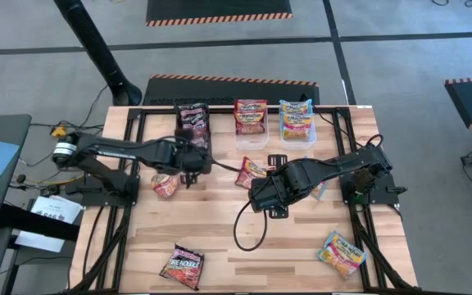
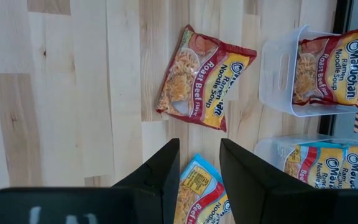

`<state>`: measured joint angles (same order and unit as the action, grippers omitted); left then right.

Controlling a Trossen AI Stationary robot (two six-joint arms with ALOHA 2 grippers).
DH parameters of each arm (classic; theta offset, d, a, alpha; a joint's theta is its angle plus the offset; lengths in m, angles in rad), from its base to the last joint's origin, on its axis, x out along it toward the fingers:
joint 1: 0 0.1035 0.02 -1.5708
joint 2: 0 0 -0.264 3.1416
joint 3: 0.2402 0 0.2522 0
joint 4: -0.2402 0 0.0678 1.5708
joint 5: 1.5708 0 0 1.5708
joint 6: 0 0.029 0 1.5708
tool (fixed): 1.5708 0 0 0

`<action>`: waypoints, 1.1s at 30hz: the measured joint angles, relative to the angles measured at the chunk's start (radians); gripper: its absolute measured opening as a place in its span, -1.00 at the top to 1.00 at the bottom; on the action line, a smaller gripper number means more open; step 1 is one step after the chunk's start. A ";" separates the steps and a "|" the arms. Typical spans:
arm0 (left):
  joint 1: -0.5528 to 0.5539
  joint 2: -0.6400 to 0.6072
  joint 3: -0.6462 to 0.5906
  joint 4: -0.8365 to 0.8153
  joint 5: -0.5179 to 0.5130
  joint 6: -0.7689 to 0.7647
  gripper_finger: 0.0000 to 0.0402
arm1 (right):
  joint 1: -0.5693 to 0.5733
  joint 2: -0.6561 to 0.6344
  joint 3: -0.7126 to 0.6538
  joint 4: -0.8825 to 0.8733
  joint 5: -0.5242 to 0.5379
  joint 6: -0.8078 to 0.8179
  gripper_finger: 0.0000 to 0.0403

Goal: Sort Maruchan noodles
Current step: Put the black noodle pack into the black bin

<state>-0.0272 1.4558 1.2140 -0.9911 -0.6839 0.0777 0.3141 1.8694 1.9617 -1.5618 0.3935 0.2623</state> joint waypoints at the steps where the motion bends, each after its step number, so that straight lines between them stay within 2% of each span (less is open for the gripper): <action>1: 0.005 -0.013 0.000 0.004 -0.027 0.023 1.00 | 0.000 0.000 0.000 0.000 0.000 0.000 0.32; 6: 0.056 -0.059 0.000 0.039 -0.107 0.134 1.00 | 0.000 0.000 0.000 0.000 0.000 0.000 0.32; 12: 0.176 -0.059 -0.009 0.080 -0.104 0.272 1.00 | 0.000 0.000 0.000 0.000 0.000 0.000 0.32; 21: 0.372 -0.053 -0.010 0.175 0.054 0.368 1.00 | 0.000 0.000 0.000 -0.001 -0.003 0.001 0.32; 24: 0.414 -0.053 -0.010 0.203 0.117 0.397 1.00 | 0.000 0.000 0.000 -0.001 -0.003 0.001 0.32; 33: 0.505 -0.026 -0.010 0.218 0.216 0.437 1.00 | 0.000 0.000 0.000 -0.001 -0.004 0.001 0.32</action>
<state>0.4777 1.4295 1.2039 -0.7730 -0.4682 0.5148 0.3141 1.8694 1.9617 -1.5627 0.3894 0.2630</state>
